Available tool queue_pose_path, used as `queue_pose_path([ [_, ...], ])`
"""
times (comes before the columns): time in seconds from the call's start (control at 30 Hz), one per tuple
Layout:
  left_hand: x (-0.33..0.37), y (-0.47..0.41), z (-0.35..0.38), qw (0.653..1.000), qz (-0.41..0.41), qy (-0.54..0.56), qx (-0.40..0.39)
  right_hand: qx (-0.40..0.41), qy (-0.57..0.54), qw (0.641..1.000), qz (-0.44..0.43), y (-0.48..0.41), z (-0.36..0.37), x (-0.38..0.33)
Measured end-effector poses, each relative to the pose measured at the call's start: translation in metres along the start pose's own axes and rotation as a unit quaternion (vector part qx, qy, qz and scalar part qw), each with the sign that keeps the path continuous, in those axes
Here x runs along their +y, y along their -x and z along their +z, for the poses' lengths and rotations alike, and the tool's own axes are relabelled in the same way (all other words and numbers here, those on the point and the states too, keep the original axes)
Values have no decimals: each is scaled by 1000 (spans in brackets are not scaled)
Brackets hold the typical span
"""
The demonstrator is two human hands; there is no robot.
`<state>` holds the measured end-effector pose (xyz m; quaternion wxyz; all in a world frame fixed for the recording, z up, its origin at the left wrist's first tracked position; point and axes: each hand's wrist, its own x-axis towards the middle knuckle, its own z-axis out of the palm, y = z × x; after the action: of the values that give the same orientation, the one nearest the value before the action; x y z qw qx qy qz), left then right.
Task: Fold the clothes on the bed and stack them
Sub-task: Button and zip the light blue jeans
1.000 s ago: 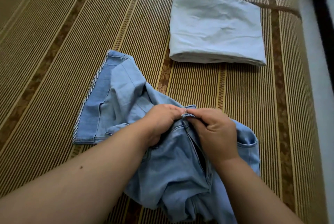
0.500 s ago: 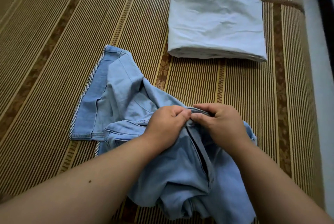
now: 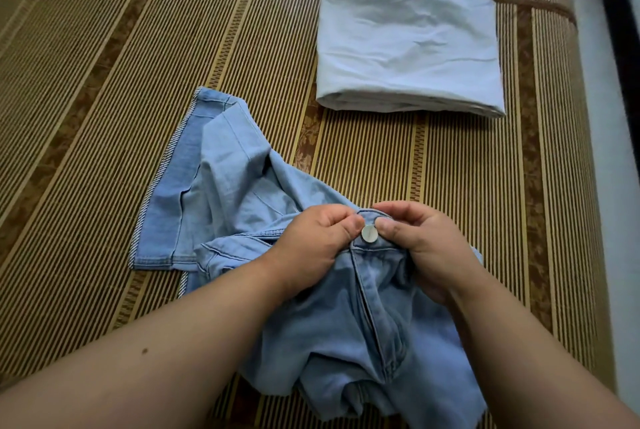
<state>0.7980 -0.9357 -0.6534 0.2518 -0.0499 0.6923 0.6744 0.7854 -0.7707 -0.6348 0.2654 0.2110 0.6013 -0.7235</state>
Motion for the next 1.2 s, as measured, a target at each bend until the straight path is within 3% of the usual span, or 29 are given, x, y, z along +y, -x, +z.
queue_pose_path([
  [0.07, 0, -2, -2, 1000, -11, -23, -10, -4, 26, 1000, 2, 3, -1, 2],
  [0.17, 3, -5, -5, 995, -30, -92, -9, -26, 240, 970, -40, 10, 1, 3],
  [0.23, 11, -5, -14, 985, -14, -168, -34, -45, 439, 893, -84, 10, -3, 0],
  [0.3, 26, -2, -31, 953, -3, -284, -109, -85, 654, 743, -112, 7, -13, -13],
  [0.33, 34, -1, -42, 924, -17, -347, -157, -116, 721, 676, -101, 8, -21, -22],
  [0.37, 42, 1, -52, 892, -44, -401, -204, -146, 746, 645, -77, 11, -30, -30],
  [0.47, 51, 13, -74, 783, -148, -522, -304, -139, 713, 687, 12, 24, -51, -46],
  [0.5, 48, 19, -79, 745, -180, -556, -322, -117, 726, 676, 33, 26, -56, -46],
  [0.6, 44, 43, -90, 609, -242, -672, -346, -51, 833, 540, 112, 31, -69, -42],
  [0.63, 43, 49, -94, 587, -243, -701, -325, -33, 846, 511, 151, 32, -70, -41],
  [0.7, 49, 58, -104, 597, -198, -739, -241, 29, 824, 522, 219, 37, -70, -38],
  [0.8, 60, 69, -110, 608, -115, -775, -132, 121, 801, 541, 225, 56, -64, -40],
  [0.93, 78, 83, -97, 563, -107, -818, -44, 199, 784, 547, 217, 86, -66, -48],
  [1.03, 106, 86, -87, 568, -60, -821, 23, 228, 784, 540, 207, 108, -73, -59],
  [1.2, 170, 98, -104, 589, 57, -800, 100, 235, 761, 595, 107, 156, -79, -111],
])
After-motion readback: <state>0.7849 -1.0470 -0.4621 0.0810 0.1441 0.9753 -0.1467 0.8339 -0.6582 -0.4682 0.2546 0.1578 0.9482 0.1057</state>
